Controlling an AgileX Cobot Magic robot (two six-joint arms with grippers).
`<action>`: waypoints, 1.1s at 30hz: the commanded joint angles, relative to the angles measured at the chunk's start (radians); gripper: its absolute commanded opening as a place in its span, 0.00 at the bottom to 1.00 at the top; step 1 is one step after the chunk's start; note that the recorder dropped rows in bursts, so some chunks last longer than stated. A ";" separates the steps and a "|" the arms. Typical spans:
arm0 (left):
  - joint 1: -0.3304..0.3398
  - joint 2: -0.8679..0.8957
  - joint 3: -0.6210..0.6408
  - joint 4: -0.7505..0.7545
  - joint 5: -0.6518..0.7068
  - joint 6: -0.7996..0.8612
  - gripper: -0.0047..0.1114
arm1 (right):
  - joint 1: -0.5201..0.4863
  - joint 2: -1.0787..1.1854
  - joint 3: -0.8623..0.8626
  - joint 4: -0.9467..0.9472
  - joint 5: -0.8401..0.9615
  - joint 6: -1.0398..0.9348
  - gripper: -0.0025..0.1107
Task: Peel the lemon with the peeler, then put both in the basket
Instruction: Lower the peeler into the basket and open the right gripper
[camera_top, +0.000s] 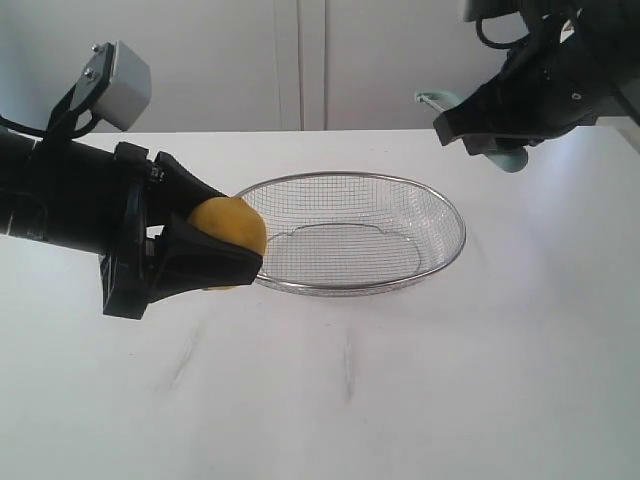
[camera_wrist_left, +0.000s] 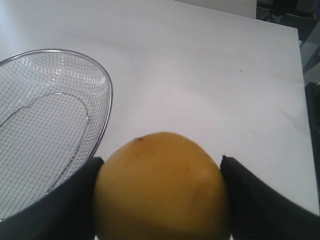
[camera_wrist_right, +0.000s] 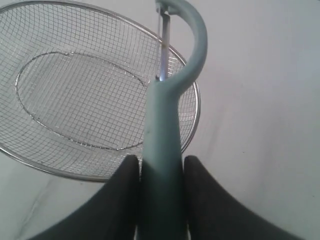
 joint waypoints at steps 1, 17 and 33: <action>-0.001 -0.003 -0.004 -0.033 0.006 0.000 0.04 | -0.003 0.035 -0.027 -0.011 -0.008 0.020 0.02; -0.001 -0.003 -0.004 -0.033 -0.012 0.000 0.04 | 0.001 0.270 -0.027 0.073 -0.292 0.018 0.02; -0.001 -0.003 -0.004 -0.033 -0.027 0.000 0.04 | 0.086 0.470 -0.027 0.091 -0.353 -0.134 0.02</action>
